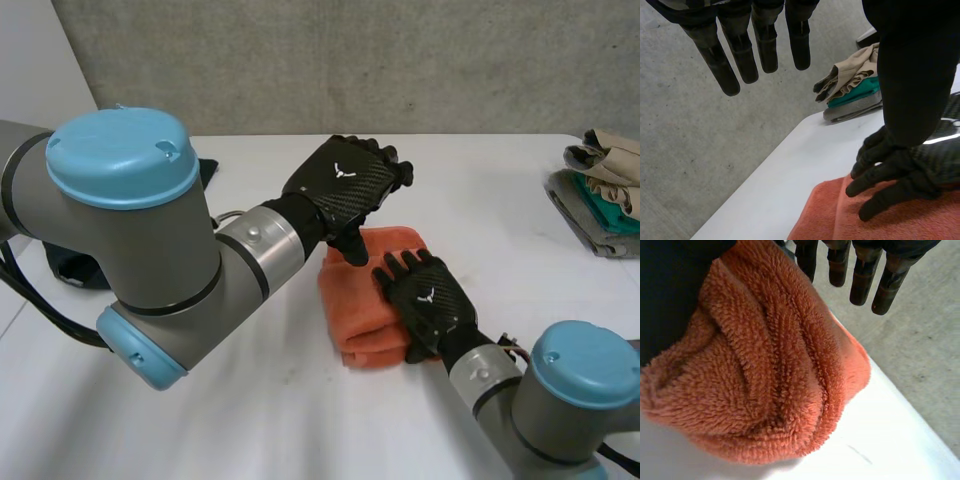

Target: Fold the laundry.

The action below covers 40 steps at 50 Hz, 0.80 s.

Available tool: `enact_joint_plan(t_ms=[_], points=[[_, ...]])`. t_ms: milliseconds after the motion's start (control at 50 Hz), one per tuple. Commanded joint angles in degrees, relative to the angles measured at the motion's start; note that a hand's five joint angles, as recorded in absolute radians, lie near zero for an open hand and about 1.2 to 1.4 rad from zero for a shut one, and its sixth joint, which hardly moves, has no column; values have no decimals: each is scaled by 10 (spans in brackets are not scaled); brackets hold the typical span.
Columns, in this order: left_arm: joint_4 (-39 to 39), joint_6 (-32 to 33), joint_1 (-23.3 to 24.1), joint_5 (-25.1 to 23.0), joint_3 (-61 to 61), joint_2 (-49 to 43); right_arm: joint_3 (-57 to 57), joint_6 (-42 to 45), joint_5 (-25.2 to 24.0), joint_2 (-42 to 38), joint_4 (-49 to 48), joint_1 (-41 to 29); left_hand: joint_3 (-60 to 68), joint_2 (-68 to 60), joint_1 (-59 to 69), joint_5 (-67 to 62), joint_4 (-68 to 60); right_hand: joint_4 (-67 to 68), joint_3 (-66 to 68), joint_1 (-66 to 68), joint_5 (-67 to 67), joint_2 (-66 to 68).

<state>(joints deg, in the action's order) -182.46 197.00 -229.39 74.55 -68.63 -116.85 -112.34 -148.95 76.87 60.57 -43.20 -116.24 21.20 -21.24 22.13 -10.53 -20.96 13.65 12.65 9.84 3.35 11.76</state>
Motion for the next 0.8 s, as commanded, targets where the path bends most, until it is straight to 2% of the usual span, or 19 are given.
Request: enact_joint_plan(t_ms=[20,260,380,440,540,600,800], points=[[0,3,3,2,-1,2,48,16,4,-26,-7,0,18,-18,9,-25,-20,159,169,197,162,178],[0,2,-1,2,-16,32,135,6,8,-56,3,6,16,-16,7,-23,-19,663,673,701,666,682],[1,1,-8,2,-22,41,155,2,3,-56,11,10,16,-16,7,-23,-19,664,674,702,667,682],[0,2,-16,2,-30,49,160,-4,-27,-56,39,26,16,-16,7,-23,-19,664,674,702,667,682],[0,1,-22,2,-35,53,173,-13,-110,-62,120,38,16,-16,7,-23,-19,298,308,336,301,317],[-1,1,-22,1,-41,53,184,-13,-127,-72,150,41,16,-16,7,-23,-19,220,230,258,223,239],[-1,0,-23,0,-41,53,184,-9,-125,-73,161,60,15,-14,5,-21,-17,67,77,105,70,86]])
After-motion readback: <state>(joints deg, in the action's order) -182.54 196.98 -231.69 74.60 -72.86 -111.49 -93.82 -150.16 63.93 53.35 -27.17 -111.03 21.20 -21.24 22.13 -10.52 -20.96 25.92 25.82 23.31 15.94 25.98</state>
